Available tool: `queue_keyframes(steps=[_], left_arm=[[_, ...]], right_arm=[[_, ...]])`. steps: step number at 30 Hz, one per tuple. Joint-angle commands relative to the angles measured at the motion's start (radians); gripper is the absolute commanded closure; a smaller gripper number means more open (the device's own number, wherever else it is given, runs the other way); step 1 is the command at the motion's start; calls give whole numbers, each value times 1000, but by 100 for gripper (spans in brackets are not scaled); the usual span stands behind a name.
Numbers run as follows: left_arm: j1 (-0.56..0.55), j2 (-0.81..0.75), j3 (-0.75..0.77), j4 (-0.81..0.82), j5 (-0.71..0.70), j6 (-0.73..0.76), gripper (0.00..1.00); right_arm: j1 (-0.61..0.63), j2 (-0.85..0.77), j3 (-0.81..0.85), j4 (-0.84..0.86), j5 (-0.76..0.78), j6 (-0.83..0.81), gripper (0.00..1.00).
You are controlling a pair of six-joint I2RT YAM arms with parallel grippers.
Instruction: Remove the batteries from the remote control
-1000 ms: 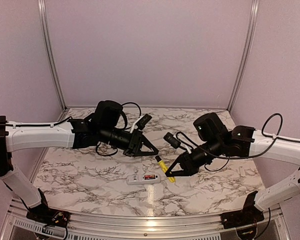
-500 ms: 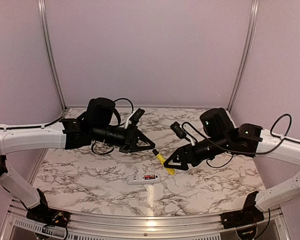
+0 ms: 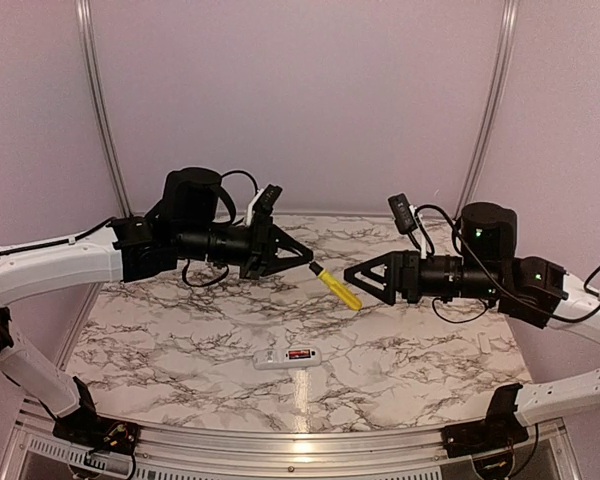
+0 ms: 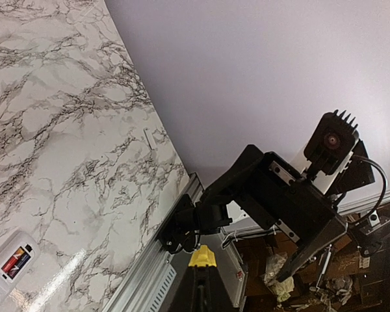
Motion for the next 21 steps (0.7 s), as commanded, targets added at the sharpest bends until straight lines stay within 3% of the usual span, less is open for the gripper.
queue_keyframes(steps=[1, 14, 21], left_arm=[[20, -11, 65, -6, -17, -71, 100], [46, -21, 108, 187, -22, -213, 100], [47, -1, 138, 272, 0, -276, 100]], right_arm=[[2, -24, -14, 105, 58, 12, 12], [1, -15, 4, 337, 79, -18, 15], [1, 48, 60, 358, 70, -52, 17]])
